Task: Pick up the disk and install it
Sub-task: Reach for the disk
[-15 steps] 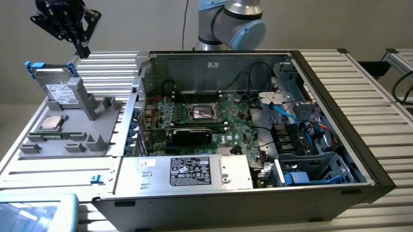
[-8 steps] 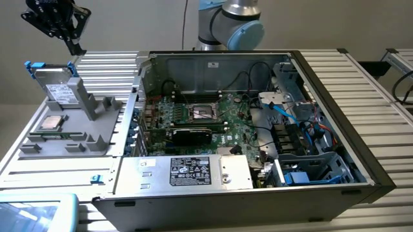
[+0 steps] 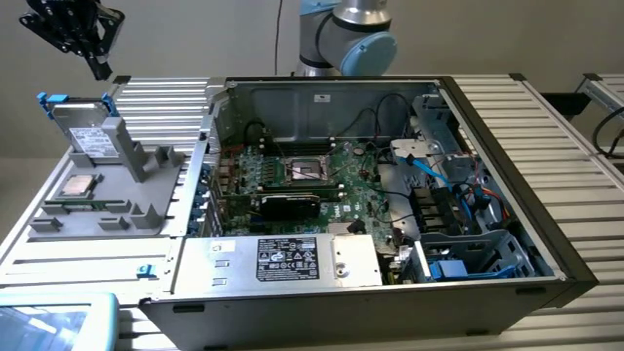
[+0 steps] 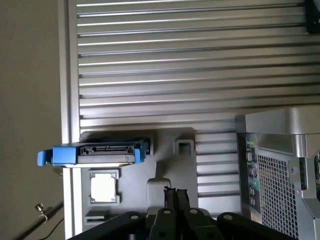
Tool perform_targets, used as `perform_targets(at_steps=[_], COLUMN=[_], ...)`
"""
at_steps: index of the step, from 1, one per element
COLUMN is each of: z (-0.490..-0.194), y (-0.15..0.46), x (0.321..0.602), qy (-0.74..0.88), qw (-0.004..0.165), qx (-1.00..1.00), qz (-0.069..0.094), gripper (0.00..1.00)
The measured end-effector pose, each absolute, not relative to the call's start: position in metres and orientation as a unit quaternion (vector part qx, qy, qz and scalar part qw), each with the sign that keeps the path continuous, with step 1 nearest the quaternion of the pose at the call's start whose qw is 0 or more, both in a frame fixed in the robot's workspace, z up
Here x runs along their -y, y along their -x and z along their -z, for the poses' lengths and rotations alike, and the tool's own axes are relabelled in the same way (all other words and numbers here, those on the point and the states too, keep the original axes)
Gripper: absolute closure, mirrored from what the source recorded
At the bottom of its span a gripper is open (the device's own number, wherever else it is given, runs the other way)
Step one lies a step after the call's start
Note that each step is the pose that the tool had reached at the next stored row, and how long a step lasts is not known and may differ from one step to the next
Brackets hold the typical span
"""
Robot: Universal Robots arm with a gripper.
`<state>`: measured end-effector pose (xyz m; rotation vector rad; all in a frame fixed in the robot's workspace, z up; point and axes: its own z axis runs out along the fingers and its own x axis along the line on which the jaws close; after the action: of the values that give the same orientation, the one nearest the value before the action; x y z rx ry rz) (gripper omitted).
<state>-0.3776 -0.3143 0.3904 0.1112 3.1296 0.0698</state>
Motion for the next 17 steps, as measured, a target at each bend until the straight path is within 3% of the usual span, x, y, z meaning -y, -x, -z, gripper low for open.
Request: perform_targets(at_steps=[17], z=[-0.390], y=[0.424], x=[0.302], qy=[-0.036], qw=[-0.009], qx=[-0.999], qz=[-0.022], gripper=[0.89])
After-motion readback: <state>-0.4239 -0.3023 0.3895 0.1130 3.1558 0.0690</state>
